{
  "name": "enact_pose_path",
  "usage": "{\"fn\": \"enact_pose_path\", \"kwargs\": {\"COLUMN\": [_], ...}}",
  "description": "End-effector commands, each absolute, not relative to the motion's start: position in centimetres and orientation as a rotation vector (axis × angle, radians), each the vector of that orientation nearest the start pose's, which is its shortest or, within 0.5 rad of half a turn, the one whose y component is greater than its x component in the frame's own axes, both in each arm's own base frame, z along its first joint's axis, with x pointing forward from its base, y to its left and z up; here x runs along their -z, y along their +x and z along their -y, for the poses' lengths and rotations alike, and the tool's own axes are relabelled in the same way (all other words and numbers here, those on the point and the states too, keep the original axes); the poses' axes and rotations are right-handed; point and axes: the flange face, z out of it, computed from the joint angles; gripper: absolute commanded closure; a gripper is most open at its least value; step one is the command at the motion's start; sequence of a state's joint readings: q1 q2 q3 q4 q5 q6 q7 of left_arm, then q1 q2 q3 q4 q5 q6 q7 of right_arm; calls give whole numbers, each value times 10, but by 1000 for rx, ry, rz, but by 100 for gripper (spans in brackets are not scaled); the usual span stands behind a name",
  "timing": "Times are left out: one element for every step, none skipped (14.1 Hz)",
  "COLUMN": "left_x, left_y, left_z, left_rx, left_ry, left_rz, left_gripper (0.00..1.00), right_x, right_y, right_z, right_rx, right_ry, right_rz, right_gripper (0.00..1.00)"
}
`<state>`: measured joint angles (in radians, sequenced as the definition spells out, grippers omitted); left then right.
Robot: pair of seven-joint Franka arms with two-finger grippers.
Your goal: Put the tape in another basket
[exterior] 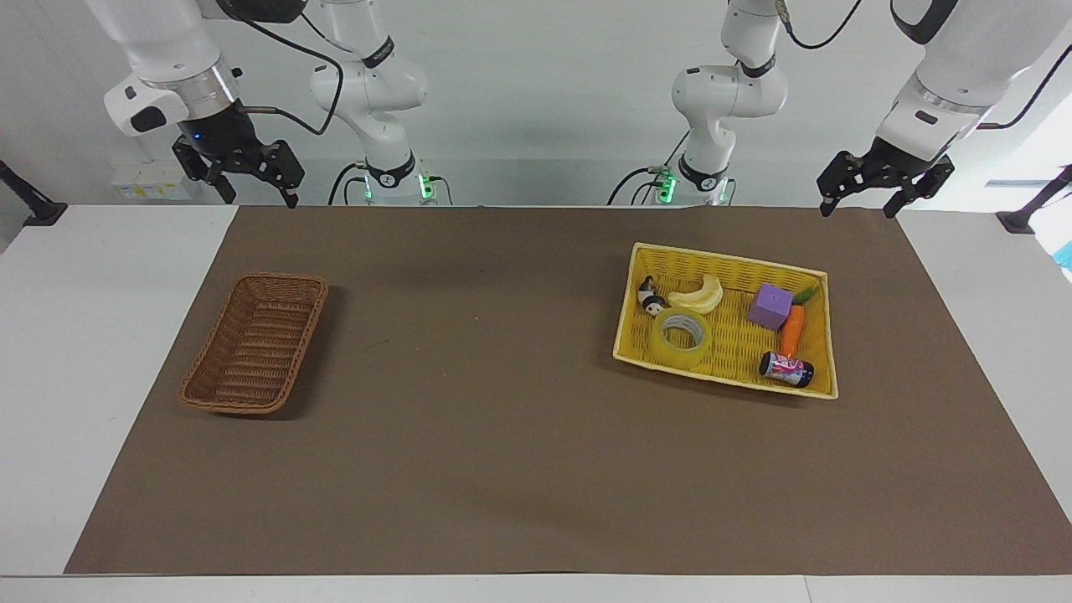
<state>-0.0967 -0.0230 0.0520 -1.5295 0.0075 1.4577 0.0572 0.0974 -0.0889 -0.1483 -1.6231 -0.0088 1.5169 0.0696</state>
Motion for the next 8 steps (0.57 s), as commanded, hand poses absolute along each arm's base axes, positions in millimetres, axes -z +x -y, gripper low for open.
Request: {"fn": "enact_pose_path", "kwargs": {"left_x": [-651, -651, -651, -650, -649, -650, -650, -648], "left_y": [533, 533, 532, 530, 529, 528, 528, 528], "left_z": [20, 21, 20, 19, 15, 12, 12, 12], "left_rx": [-70, -72, -84, -101, -127, -125, -123, -123], "left_ry": [-3122, -3122, -3122, -3122, -3122, -3122, -3123, -3123], "left_rz": [-158, -160, -158, -155, -141, -134, -134, -134], "left_gripper": [0, 0, 0, 0, 0, 0, 0, 0], "right_x": [-642, -642, -642, -642, -642, -642, -642, -642], "right_y": [518, 518, 518, 518, 518, 518, 518, 518], "right_z": [33, 33, 33, 33, 33, 33, 33, 33], "right_rx": [-4, -4, -4, -4, -4, -4, -4, -4], "right_ry": [-3115, -3114, -3115, -3116, -3116, -3115, -3115, -3116], "right_rz": [-178, -178, -178, -176, -176, -178, -178, -176], "right_gripper": [0, 0, 0, 0, 0, 0, 0, 0]}}
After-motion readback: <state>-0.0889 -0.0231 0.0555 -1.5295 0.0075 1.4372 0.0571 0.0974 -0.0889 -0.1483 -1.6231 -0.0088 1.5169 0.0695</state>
